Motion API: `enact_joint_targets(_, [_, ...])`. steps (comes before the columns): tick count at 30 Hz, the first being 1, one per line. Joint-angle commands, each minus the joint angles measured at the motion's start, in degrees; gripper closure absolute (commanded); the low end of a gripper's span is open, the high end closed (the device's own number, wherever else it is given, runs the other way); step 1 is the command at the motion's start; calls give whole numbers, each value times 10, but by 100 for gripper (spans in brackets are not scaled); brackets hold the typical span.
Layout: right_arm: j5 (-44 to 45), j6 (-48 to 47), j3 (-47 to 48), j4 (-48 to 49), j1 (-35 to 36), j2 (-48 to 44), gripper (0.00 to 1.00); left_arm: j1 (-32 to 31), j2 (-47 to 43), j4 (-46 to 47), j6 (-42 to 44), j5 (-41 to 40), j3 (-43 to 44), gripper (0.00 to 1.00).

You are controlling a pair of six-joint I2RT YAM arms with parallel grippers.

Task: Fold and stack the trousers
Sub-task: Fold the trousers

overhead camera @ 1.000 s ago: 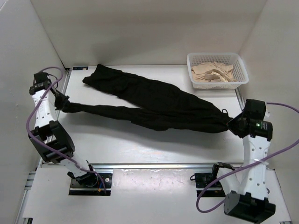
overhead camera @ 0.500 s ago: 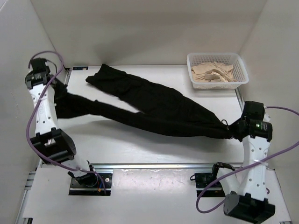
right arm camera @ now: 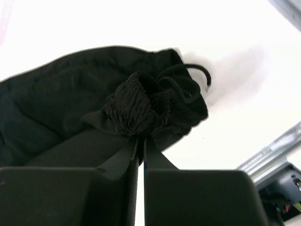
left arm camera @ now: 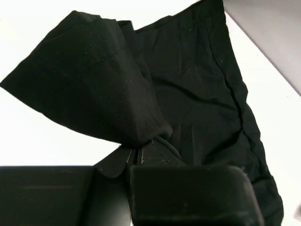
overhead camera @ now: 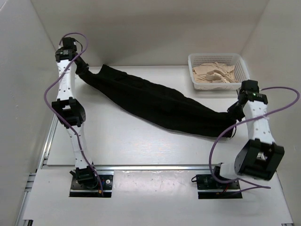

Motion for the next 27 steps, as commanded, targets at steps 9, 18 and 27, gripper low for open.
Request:
enact_joint_targets(9, [128, 27, 156, 51, -13, 196, 100, -43, 114, 165, -32, -56, 127, 90])
enact_joint_targets(18, [98, 46, 243, 57, -18, 285, 12, -54, 164, 237, -78, -1, 149, 1])
enact_joint_targets(27, [59, 51, 58, 75, -38, 150, 1, -41, -24, 237, -10, 12, -46, 28])
